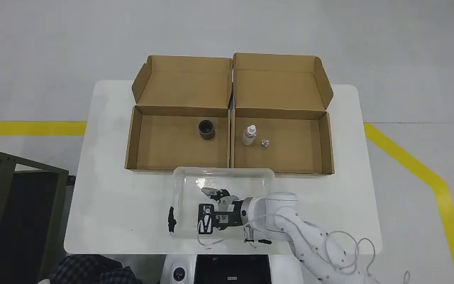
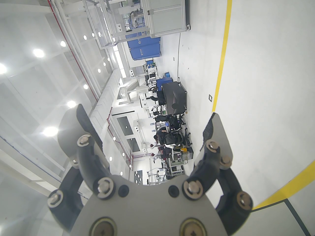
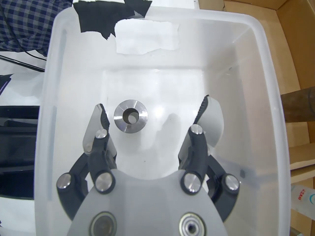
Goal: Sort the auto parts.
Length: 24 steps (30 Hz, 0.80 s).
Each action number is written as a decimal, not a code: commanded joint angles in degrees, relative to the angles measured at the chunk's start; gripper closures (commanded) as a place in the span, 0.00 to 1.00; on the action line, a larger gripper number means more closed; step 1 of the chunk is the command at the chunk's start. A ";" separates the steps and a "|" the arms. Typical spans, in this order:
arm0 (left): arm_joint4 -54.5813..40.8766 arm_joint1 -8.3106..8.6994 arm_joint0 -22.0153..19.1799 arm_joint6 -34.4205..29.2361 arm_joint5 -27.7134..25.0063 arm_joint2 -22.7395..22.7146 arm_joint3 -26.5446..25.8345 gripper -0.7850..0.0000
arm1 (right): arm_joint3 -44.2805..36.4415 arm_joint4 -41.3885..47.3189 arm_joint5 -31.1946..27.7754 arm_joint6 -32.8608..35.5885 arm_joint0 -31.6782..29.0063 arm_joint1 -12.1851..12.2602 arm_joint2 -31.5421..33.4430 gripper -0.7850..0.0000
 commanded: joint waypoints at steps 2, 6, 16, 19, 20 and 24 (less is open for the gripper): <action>0.00 0.00 0.00 0.00 0.00 0.00 0.00 0.00 | 0.96 0.38 0.09 0.54 0.71 -0.15 -0.64 0.25; 0.00 0.00 0.00 0.00 0.00 0.00 0.00 0.00 | 2.43 1.04 0.17 1.12 1.61 -0.36 -1.49 0.30; 0.00 0.00 0.00 0.00 0.00 0.00 0.00 0.00 | 4.81 3.01 -0.53 2.92 3.18 -0.70 -3.18 0.64; 0.00 0.00 0.00 0.00 0.00 0.00 0.00 0.00 | 4.94 3.91 -0.81 3.22 3.38 -0.71 -3.30 0.79; 0.00 0.00 0.00 0.00 0.00 0.00 0.00 0.00 | 4.81 4.33 -0.86 3.16 3.38 -0.69 -3.27 0.87; 0.00 0.00 0.00 0.00 0.00 0.00 0.00 0.00 | 3.65 5.83 -1.16 2.95 3.24 -0.54 -2.89 1.00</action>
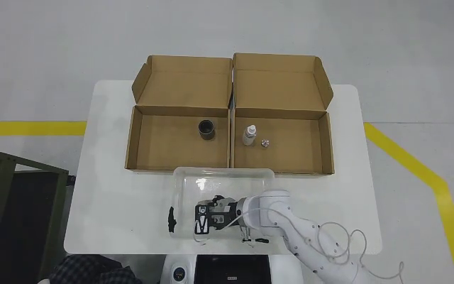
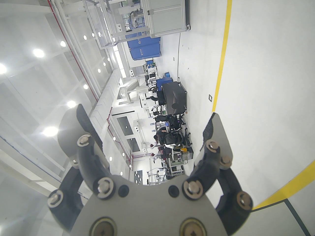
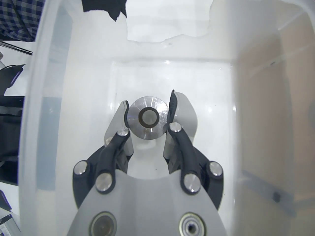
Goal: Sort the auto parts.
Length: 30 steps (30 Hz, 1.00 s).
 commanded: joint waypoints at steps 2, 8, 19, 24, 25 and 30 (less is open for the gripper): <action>0.00 0.00 0.00 0.00 0.00 0.00 0.00 0.00 | -0.94 1.36 -0.22 -0.27 -0.23 0.16 0.49 1.00; 0.00 0.00 0.00 0.00 0.00 0.00 0.00 0.00 | -2.35 4.59 -0.08 -1.29 -0.72 0.53 2.03 1.00; 0.00 0.00 0.00 0.00 0.00 0.00 0.00 0.00 | -5.57 11.67 0.52 -5.34 -2.35 1.63 7.28 1.00; 0.00 0.00 0.00 0.00 0.00 0.00 0.00 0.00 | -7.66 14.83 0.87 -7.43 -3.58 2.36 11.04 1.00; 0.00 0.00 0.00 0.00 0.00 0.00 0.00 0.00 | -8.24 15.25 0.83 -7.77 -3.88 2.52 11.73 1.00; 0.00 0.00 0.00 0.00 0.00 0.00 0.00 0.00 | -10.95 18.18 0.80 -10.28 -5.99 3.25 15.15 1.00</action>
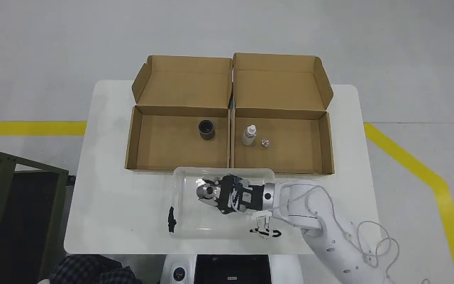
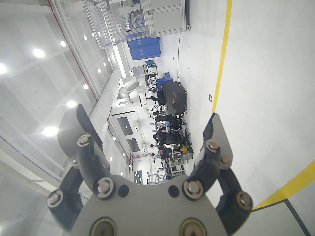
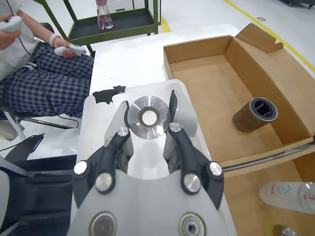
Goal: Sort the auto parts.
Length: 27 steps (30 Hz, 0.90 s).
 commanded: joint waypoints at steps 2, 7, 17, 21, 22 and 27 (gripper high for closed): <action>0.00 0.00 0.00 0.00 0.00 0.00 0.00 0.00 | -0.80 2.89 -0.35 -2.17 -1.17 0.37 2.06 1.00; 0.00 0.00 0.00 0.00 0.00 0.00 0.00 0.00 | 0.36 8.14 -1.17 -5.10 -2.15 0.88 5.09 1.00; 0.00 0.00 0.00 0.00 0.00 0.00 0.00 0.00 | 1.16 12.87 -1.29 -8.86 -3.40 1.64 9.34 1.00; 0.00 0.00 0.00 0.00 0.00 0.00 0.00 0.00 | 1.02 13.65 -1.25 -9.82 -3.85 1.89 10.50 1.00; 0.00 0.00 0.00 0.00 0.00 0.00 0.00 0.00 | 1.01 13.75 -1.26 -9.96 -3.88 1.95 10.72 1.00; 0.00 0.00 0.00 0.00 0.00 0.00 0.00 0.00 | 1.20 14.12 -1.16 -10.52 -3.98 2.09 10.73 1.00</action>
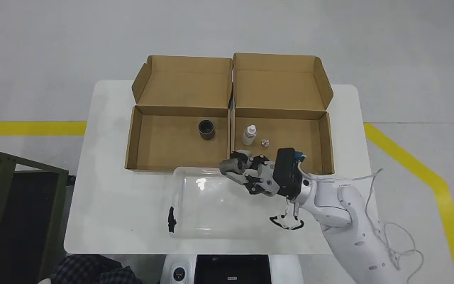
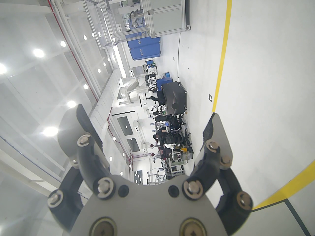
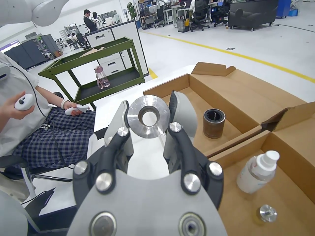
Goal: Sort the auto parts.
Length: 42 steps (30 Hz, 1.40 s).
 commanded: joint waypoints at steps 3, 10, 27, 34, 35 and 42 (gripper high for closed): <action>0.00 0.00 0.00 0.00 0.00 0.00 0.00 0.00 | 0.75 0.03 0.34 -0.48 0.33 0.01 -0.52 1.00; 0.00 0.00 0.00 0.00 0.00 0.00 0.00 0.00 | 1.76 -0.78 1.67 -1.16 1.35 -0.05 -1.51 1.00; 0.00 0.00 0.00 0.00 0.00 0.00 0.00 0.00 | 5.05 -9.33 8.82 1.81 9.23 -1.15 -7.76 1.00; 0.00 0.00 0.00 0.00 0.00 0.00 0.00 0.00 | 7.65 -12.21 11.81 4.35 13.67 -2.00 -11.34 1.00; 0.00 0.00 0.00 0.00 0.00 0.00 0.00 0.00 | 8.27 -12.35 12.24 4.64 14.32 -2.18 -11.98 1.00; 0.00 0.00 0.00 0.00 0.00 0.00 0.00 0.00 | 12.85 -15.11 14.37 7.34 19.69 -3.43 -16.25 1.00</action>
